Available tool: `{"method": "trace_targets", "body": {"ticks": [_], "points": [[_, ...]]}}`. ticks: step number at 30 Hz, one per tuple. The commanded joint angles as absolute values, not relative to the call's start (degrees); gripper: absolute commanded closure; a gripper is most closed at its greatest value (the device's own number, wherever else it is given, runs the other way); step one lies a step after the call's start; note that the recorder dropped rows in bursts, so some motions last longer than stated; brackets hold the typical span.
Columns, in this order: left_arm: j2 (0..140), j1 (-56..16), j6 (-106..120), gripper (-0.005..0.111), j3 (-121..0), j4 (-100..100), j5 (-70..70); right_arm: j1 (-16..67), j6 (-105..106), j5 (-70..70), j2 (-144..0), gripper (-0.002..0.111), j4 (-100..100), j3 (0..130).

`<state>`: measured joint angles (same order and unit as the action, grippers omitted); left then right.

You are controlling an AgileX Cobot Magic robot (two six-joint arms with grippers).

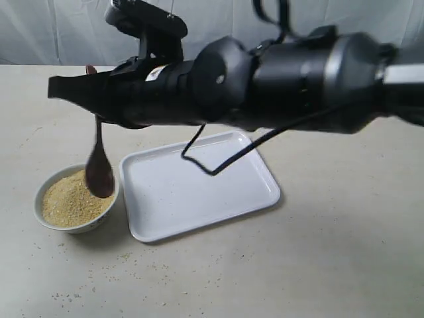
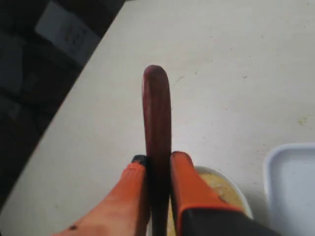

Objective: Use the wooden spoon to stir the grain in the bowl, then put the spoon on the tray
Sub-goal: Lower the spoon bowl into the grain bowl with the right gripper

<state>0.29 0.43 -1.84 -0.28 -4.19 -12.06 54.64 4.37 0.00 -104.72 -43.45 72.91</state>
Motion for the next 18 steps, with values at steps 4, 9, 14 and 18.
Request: {"method": "trace_targets", "body": {"ticks": [4, 9, 14, 18], "points": [[0.0, 0.48, -1.9, 0.106, 0.0, -4.09, -11.75, 61.35, 1.93, -24.93, -116.57, 0.109, -54.82, 75.17], [0.0, 0.48, -1.9, 0.106, 0.0, -4.09, -11.75, 62.78, 2.64, -32.02, -120.33, 0.109, -54.91, 75.17], [0.0, 0.48, -1.9, 0.106, 0.0, -4.09, -11.75, 62.78, 2.75, -32.04, -121.76, 0.109, -55.07, 75.17], [0.0, 0.48, -1.9, 0.106, 0.0, -4.09, -11.75, 62.78, 2.75, -32.04, -122.52, 0.109, -55.56, 75.3]]}}
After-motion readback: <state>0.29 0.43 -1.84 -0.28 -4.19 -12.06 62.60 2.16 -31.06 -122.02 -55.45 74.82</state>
